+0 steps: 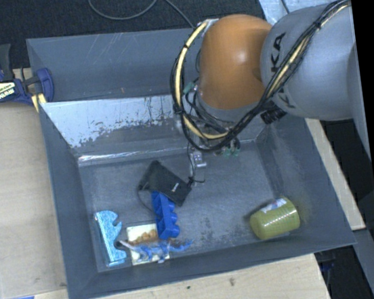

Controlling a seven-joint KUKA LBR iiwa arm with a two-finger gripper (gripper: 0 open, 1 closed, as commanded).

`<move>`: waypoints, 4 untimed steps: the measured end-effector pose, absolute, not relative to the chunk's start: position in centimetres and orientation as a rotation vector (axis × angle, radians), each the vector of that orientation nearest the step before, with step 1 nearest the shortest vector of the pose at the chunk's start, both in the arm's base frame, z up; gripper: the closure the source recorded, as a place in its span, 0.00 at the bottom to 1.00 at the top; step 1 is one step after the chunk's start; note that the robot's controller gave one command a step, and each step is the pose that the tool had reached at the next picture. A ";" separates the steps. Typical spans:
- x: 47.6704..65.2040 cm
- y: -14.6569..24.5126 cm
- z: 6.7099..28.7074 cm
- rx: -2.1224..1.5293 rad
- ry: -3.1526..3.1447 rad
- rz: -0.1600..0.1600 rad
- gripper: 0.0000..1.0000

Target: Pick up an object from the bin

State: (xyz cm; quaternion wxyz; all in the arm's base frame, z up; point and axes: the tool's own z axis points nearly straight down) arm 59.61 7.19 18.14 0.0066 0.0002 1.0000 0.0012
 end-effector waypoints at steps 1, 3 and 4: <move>58.8 7.5 14.1 0.063 3.133 0.002 0.00; 59.0 10.4 9.2 0.391 3.106 0.006 0.00; 62.6 11.5 6.1 0.347 3.105 0.007 1.00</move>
Offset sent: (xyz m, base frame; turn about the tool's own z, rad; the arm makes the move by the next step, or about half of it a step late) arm -0.0293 0.0319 -0.0849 0.2194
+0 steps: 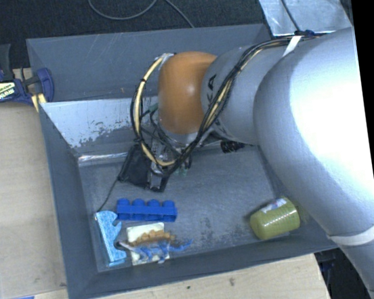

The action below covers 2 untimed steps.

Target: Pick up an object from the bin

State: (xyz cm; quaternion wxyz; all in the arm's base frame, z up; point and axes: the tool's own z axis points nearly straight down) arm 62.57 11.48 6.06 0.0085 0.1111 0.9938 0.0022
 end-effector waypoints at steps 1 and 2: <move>61.7 11.3 6.5 0.272 3.115 0.004 1.00; 60.8 11.1 7.1 0.196 3.127 0.001 1.00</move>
Offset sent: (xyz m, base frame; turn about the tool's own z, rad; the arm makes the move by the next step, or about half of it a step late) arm 0.0000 0.0000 0.0000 0.0000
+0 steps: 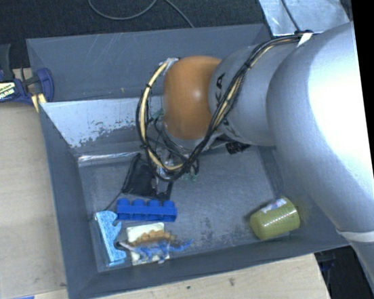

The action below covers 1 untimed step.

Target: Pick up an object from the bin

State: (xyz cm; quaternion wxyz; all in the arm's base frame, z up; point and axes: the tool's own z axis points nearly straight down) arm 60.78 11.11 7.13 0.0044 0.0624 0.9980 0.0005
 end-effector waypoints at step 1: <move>60.0 11.0 7.8 0.122 3.133 0.000 1.00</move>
Offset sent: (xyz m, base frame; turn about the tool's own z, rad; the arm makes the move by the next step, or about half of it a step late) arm 0.0000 0.0000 0.0000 0.0000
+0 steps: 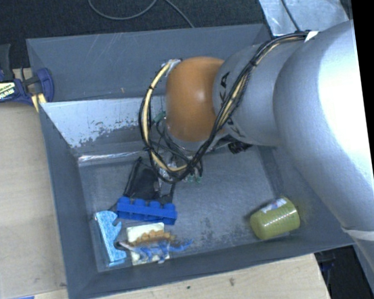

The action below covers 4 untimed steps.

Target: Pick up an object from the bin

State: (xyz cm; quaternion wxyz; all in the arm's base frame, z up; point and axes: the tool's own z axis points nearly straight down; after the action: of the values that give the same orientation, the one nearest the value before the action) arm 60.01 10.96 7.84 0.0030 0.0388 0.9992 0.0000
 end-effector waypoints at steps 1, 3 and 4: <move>59.8 10.9 8.0 0.102 3.135 0.000 1.00; 60.2 10.4 13.9 0.093 3.116 0.006 1.00; 58.7 10.0 15.6 0.125 3.142 -0.003 1.00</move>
Offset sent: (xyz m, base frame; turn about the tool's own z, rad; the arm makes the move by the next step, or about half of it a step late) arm -0.0311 -0.0072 0.1703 -0.0667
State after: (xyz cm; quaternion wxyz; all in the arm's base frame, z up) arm 58.65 10.00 15.59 -0.0016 0.0399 0.9992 -0.0009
